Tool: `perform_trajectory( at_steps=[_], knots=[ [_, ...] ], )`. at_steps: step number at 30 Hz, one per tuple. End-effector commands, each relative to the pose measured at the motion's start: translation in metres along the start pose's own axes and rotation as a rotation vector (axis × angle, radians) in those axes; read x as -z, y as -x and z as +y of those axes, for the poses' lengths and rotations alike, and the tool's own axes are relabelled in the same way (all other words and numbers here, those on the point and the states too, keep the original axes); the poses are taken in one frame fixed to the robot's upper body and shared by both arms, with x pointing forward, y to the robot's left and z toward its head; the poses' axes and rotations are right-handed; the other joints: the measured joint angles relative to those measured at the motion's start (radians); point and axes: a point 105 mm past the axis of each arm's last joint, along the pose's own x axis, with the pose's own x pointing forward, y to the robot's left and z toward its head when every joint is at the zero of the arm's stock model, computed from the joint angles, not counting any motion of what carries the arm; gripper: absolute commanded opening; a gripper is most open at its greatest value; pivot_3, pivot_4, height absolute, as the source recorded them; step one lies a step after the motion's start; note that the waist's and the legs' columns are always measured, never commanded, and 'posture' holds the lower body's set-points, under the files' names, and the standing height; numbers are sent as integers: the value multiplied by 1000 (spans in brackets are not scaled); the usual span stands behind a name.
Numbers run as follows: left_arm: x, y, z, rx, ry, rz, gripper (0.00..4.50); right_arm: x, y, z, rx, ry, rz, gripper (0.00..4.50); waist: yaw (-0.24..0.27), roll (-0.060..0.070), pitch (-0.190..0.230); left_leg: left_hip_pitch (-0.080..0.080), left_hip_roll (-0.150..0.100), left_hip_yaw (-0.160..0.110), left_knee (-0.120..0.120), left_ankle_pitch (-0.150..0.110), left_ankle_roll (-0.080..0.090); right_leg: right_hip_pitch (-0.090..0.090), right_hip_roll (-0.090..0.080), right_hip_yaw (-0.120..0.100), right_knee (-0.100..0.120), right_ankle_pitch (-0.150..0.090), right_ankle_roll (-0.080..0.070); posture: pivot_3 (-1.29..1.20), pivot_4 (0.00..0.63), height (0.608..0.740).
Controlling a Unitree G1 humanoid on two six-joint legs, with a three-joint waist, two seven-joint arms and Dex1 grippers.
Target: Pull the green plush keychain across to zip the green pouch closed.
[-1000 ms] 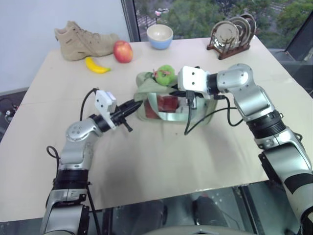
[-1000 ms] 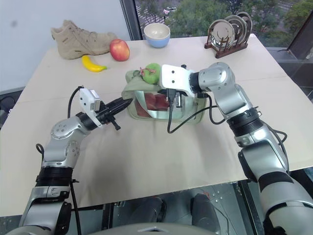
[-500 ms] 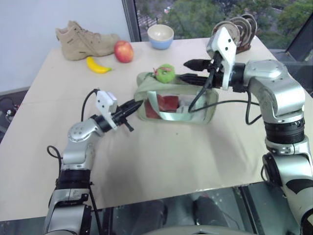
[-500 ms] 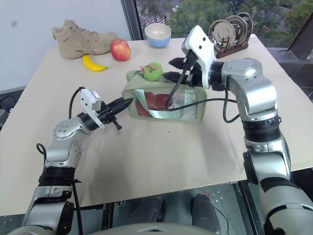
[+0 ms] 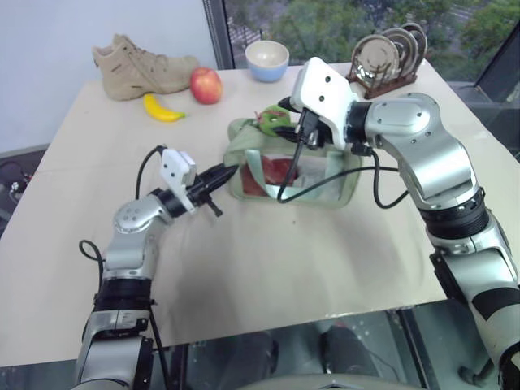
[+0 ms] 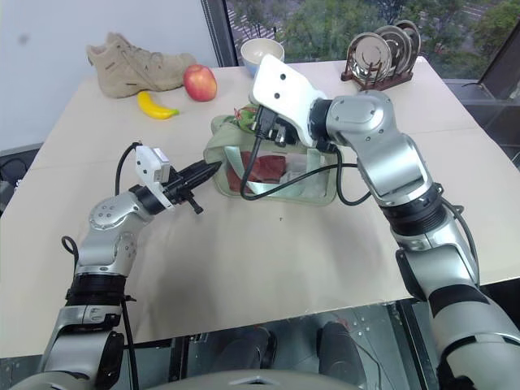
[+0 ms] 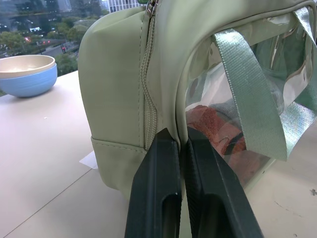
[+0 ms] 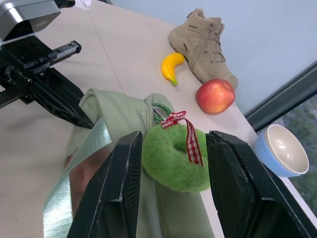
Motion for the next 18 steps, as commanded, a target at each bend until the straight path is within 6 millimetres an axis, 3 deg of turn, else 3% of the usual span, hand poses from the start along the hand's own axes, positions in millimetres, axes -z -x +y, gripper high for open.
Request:
perform_trajectory(
  at_steps=[1,9,18],
  knots=[
    [-13,1,1,-4,-45,-39,0,-3,-1,-7,7,117,14,2058,0,0,0,0,0,0,0,0,0,0,0,0,0,0,0,0,150,740],
    [-13,1,-1,-1,-43,-41,0,10,-4,-7,-14,230,73,2058,0,0,0,0,0,0,0,0,0,0,0,0,0,0,0,0,150,740],
    [-13,0,-3,13,-49,-42,0,20,-11,-11,-18,208,99,2058,0,0,0,1,0,0,0,0,0,0,0,0,0,0,0,0,150,740]
  ],
)
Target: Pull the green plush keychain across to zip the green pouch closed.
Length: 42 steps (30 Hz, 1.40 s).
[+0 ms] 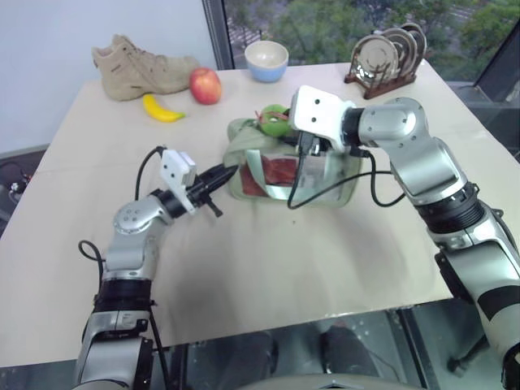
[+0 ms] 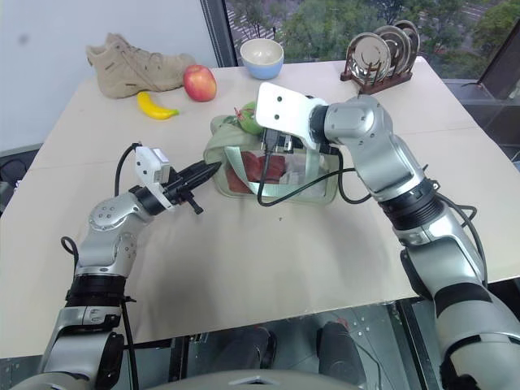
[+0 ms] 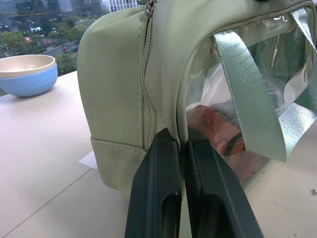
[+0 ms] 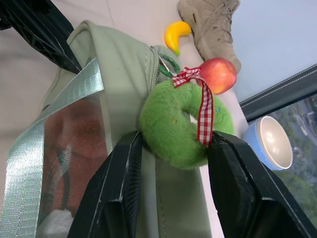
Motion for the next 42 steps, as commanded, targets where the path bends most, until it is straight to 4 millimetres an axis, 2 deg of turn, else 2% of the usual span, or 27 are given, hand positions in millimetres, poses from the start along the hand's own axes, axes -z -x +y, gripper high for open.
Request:
perform_trajectory(
  at_steps=[1,4,7,12,17,21,25,30,32,34,38,40,42],
  knots=[
    [-14,-1,-3,17,-52,-44,0,-9,0,-10,23,42,-14,2058,0,0,0,0,0,0,0,0,0,0,0,0,0,0,0,0,150,740],
    [-14,-1,-4,21,-55,-44,0,-10,-2,-10,15,14,-24,1286,0,0,0,0,0,0,0,0,0,0,0,0,0,0,0,0,150,740],
    [-15,-1,-4,20,-55,-44,0,-10,-3,-11,10,9,-29,40,0,0,0,0,0,0,0,0,0,0,0,0,0,0,0,0,150,740],
    [-13,0,-4,6,-53,-37,0,-13,2,-16,25,-4,-45,40,0,0,0,0,0,0,0,0,0,0,0,0,0,0,0,0,150,740],
    [-9,2,1,-33,-49,-14,0,-13,24,-30,57,-53,-61,40,1,0,0,-1,0,0,0,0,0,0,0,0,0,0,0,0,150,740],
    [-4,4,6,-73,-47,10,0,4,50,-44,124,-39,21,40,1,0,0,0,0,0,0,0,0,0,0,0,0,0,0,0,150,740],
    [0,7,8,-98,-44,24,0,24,77,-51,190,-32,123,40,5,0,0,0,0,0,0,0,0,0,0,0,0,0,0,0,150,740],
    [2,7,8,-118,-32,27,0,36,91,-52,247,-50,179,40,12,0,0,-1,0,1,-1,0,0,0,-1,0,-1,0,0,0,150,740],
    [1,6,8,-115,-37,28,0,33,91,-51,255,-55,167,40,15,0,0,-1,0,0,-1,0,0,0,-1,0,-1,0,0,0,150,740],
    [1,3,6,-97,-51,30,0,15,85,-52,257,-62,86,40,21,0,0,-1,0,0,-1,0,0,0,-1,0,-1,0,0,0,150,740],
    [-3,-6,-3,-43,-96,29,0,-37,62,-56,252,-92,-107,40,21,0,0,0,0,2,-1,0,0,0,0,1,-1,0,0,0,150,740],
    [-3,-9,-4,-42,-97,28,0,-53,51,-59,255,-99,-148,40,21,0,0,0,0,3,-1,0,0,-1,0,2,0,0,0,0,150,740],
    [-2,-10,-4,-37,-108,35,0,-60,44,-64,267,-106,-163,40,24,-1,-1,0,0,2,-1,0,0,-2,0,1,0,0,0,0,150,740]
  ],
)
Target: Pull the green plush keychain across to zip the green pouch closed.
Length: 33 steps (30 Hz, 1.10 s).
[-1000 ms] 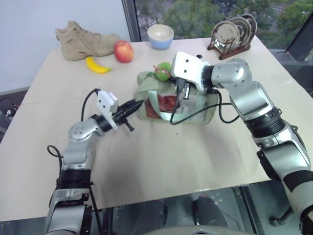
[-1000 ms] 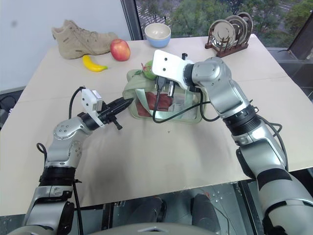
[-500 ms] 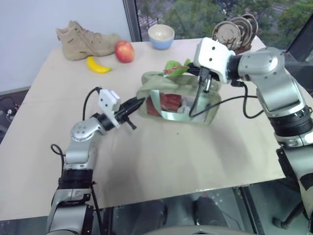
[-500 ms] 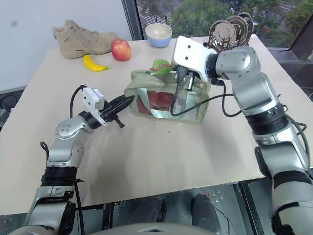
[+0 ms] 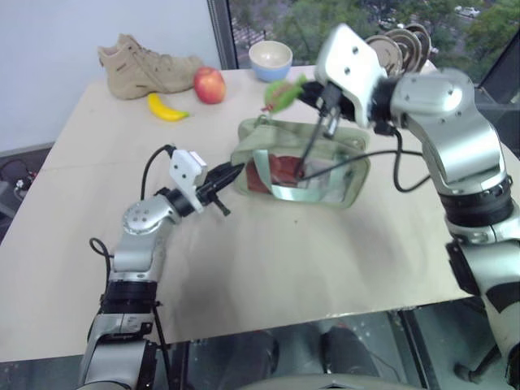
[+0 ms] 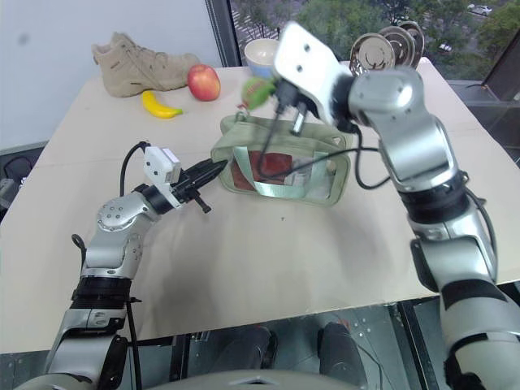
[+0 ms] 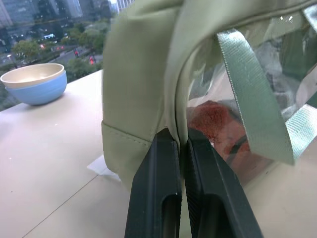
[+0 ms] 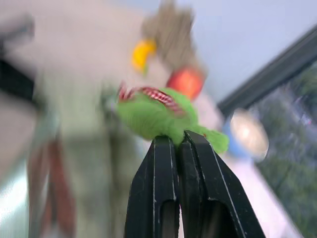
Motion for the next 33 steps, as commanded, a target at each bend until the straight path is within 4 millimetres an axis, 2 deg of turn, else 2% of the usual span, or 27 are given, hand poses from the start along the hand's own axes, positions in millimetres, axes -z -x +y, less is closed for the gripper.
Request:
perform_trajectory(
  at_steps=[1,4,7,11,17,21,24,27,30,33],
  knots=[
    [2,1,5,-15,-26,22,0,-18,0,-22,103,7,-47,40,4,-1,-1,0,0,-1,0,0,0,0,0,-1,0,0,0,0,150,740],
    [2,0,6,-25,-30,24,0,-19,-3,-24,109,13,-48,40,4,-1,-1,-1,-2,-3,0,0,0,0,-1,-2,0,0,0,0,150,740],
    [3,3,10,-61,-8,23,0,-5,3,-28,122,38,-1,40,1,-1,-1,-1,-3,-2,1,0,0,1,-3,-2,0,0,0,0,150,740],
    [8,8,14,-107,24,39,0,22,25,-44,193,52,97,40,2,-1,-1,-1,-2,-3,0,0,0,0,-3,-4,1,0,0,0,150,740],
    [13,12,18,-139,47,58,0,51,66,-61,310,12,209,40,2,-1,-1,-1,-2,-1,0,0,0,0,-3,-3,0,0,0,0,150,740],
    [18,14,22,-151,44,90,0,59,84,-69,398,-7,250,40,4,-1,-1,-1,-2,-1,0,0,0,-1,-3,-4,0,0,0,0,150,740],
    [19,13,24,-152,47,95,0,58,91,-73,439,-9,257,40,-1,-1,-1,0,-2,1,0,0,0,-1,-3,-2,0,0,0,0,150,740],
    [19,12,27,-159,60,94,0,67,101,-73,466,-25,288,40,0,-1,-1,1,-1,3,-1,0,0,-1,-3,-2,0,0,0,0,150,740],
    [19,13,30,-172,75,92,0,88,114,-67,502,-84,348,40,4,-2,-1,0,-1,2,-1,0,0,0,-3,-2,0,0,0,0,150,740],
    [20,14,31,-178,87,95,0,129,130,-47,543,-215,441,40,5,-3,-2,0,-2,2,0,0,0,0,-3,-2,0,0,0,0,150,740]
  ],
)
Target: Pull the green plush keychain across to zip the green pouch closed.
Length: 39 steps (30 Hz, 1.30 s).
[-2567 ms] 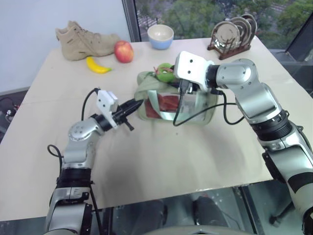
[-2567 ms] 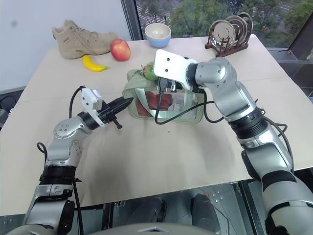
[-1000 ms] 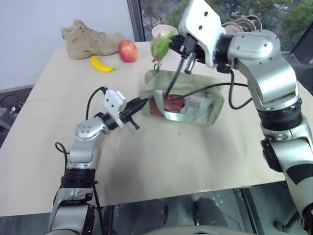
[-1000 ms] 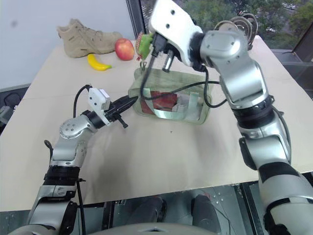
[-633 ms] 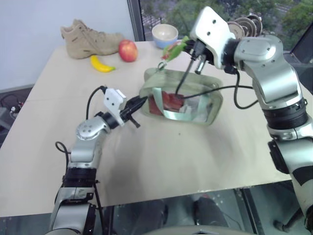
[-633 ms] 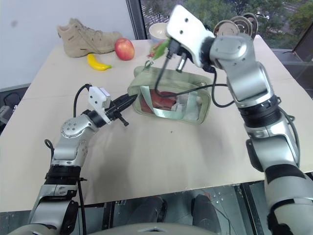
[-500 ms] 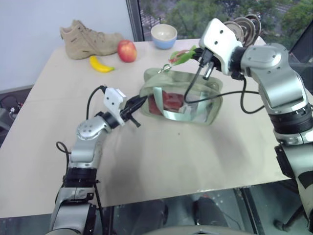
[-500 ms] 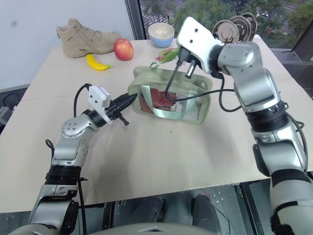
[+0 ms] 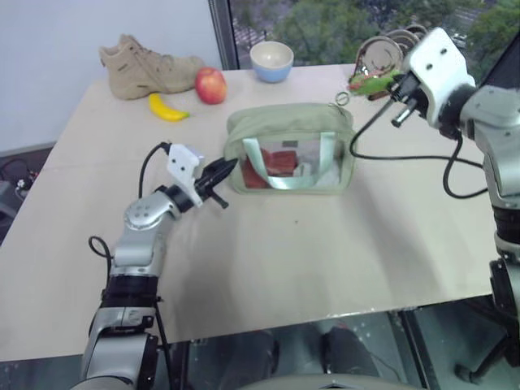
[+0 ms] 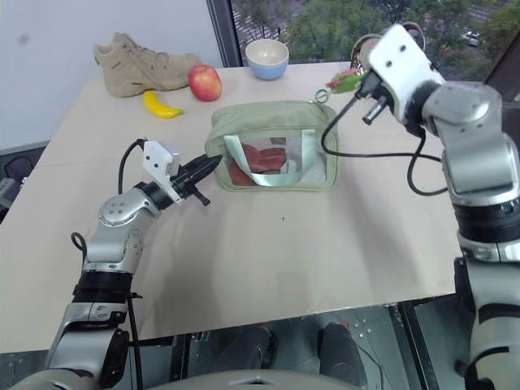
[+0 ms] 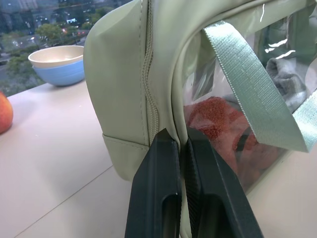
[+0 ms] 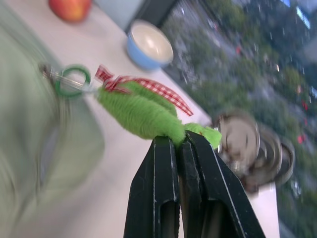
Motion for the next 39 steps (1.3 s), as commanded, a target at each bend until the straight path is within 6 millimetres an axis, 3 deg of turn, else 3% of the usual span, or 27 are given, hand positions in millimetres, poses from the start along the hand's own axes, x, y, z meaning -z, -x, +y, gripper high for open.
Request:
perform_trajectory(
  at_steps=[1,3,7,11,16,21,28,33,35,39],
  knots=[
    [9,11,14,-68,27,46,0,41,15,-10,121,-107,95,40,-1,-1,-1,0,0,0,0,0,0,0,0,0,0,0,0,0,150,740],
    [10,11,14,-75,37,47,0,71,16,5,135,-206,164,40,-4,0,-1,1,0,1,0,0,0,0,0,1,0,0,0,0,150,740],
    [9,12,14,-75,38,48,0,102,16,37,101,-298,252,40,-6,2,-1,3,1,2,-1,0,0,0,1,2,1,0,0,0,150,740],
    [7,10,15,-77,46,44,0,124,11,74,23,-288,334,40,-5,1,-2,4,1,2,-1,0,0,1,1,2,1,0,1,0,150,740],
    [5,6,11,-65,58,35,0,132,-13,116,-61,-252,361,40,-7,1,-3,5,1,2,-1,0,0,2,2,3,1,0,1,0,150,740],
    [2,3,9,-60,69,26,0,144,-29,118,-55,-197,399,40,-6,0,-4,6,1,2,0,0,0,4,2,3,0,1,1,0,150,740],
    [0,3,9,-56,77,24,0,159,-24,103,-48,-145,432,40,-5,0,-4,7,1,1,0,0,0,5,2,2,0,1,1,0,150,740],
    [-7,5,-1,1,101,-9,0,125,-19,89,-70,-245,258,40,-5,0,-4,7,1,1,-1,0,0,6,2,1,-1,1,1,0,150,740],
    [-11,9,-9,44,116,-24,0,108,-12,84,-92,-234,176,705,-4,1,-4,6,1,1,-1,0,0,5,2,1,-1,1,1,0,150,740],
    [-16,21,-18,100,134,-31,1578,83,13,79,-154,-234,59,2499,-2,1,-4,3,1,0,-1,0,0,2,2,1,-2,1,1,0,150,740]
  ],
)
